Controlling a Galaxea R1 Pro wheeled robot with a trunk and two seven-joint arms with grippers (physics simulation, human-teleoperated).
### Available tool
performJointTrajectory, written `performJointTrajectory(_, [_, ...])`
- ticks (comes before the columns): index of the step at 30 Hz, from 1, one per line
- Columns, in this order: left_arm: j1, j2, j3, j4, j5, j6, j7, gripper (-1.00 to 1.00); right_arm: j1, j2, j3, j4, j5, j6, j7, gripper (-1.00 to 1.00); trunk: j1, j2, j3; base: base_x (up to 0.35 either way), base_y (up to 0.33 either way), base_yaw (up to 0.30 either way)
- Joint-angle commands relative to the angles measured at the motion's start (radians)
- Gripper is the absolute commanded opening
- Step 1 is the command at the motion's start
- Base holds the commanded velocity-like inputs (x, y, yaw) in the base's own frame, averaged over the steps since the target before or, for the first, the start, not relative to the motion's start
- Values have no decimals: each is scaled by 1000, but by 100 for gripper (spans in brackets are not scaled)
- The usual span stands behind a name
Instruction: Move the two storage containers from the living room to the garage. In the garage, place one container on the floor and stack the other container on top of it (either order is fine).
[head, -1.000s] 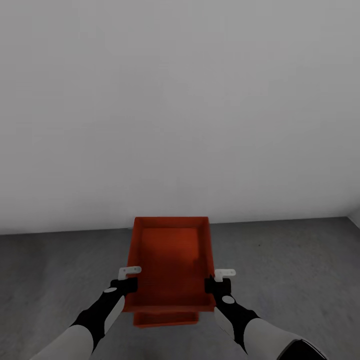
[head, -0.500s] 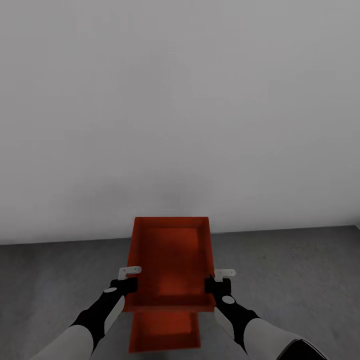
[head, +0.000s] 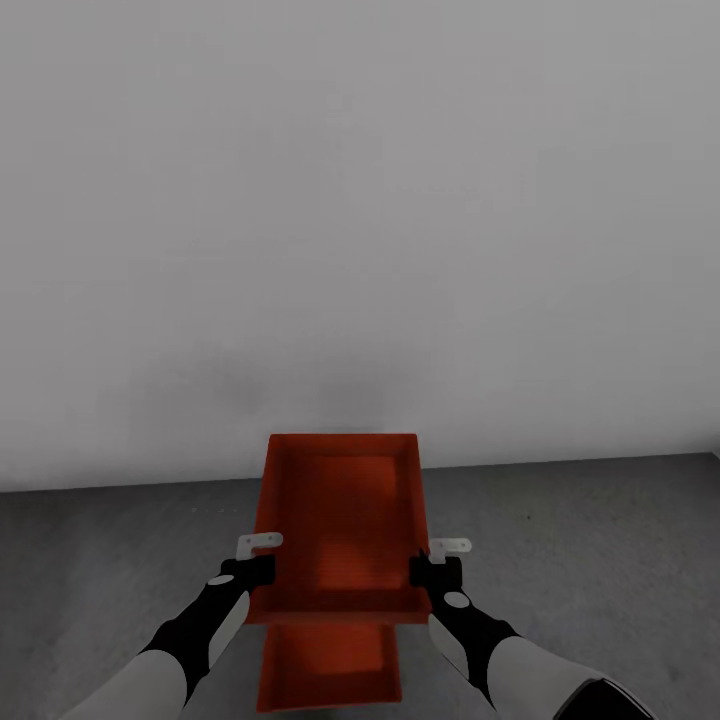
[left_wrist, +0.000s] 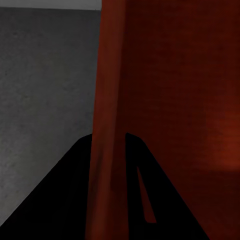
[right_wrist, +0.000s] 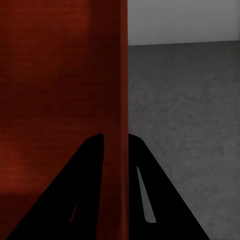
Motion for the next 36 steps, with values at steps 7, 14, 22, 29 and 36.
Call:
performJointTrajectory(7, [-1,2,-2,-6,0,6,13,-100,-1,-10,-26,64,-21,-7,-1,-100,0,-1,-1,0,0,0])
performJointTrajectory(14, [-1,2,-2,-6,0,6,13,-100,-1,-1,-26,67,-21,-8,-1,-100,0,-1,-1,0,0,0])
performJointTrajectory(22, [-1,3,-1,-6,0,6,13,-100,-1,2,-26,67,-22,-8,-2,-100,0,-1,-2,0,0,0])
performJointTrajectory(29, [-1,4,-1,-6,0,5,13,-100,-1,3,-26,67,-23,-7,-1,-100,0,-1,-10,0,0,0])
performJointTrajectory(36, [-1,4,-1,-6,0,5,13,-100,-1,3,-26,67,-21,-7,-2,-100,0,-1,-21,0,0,0])
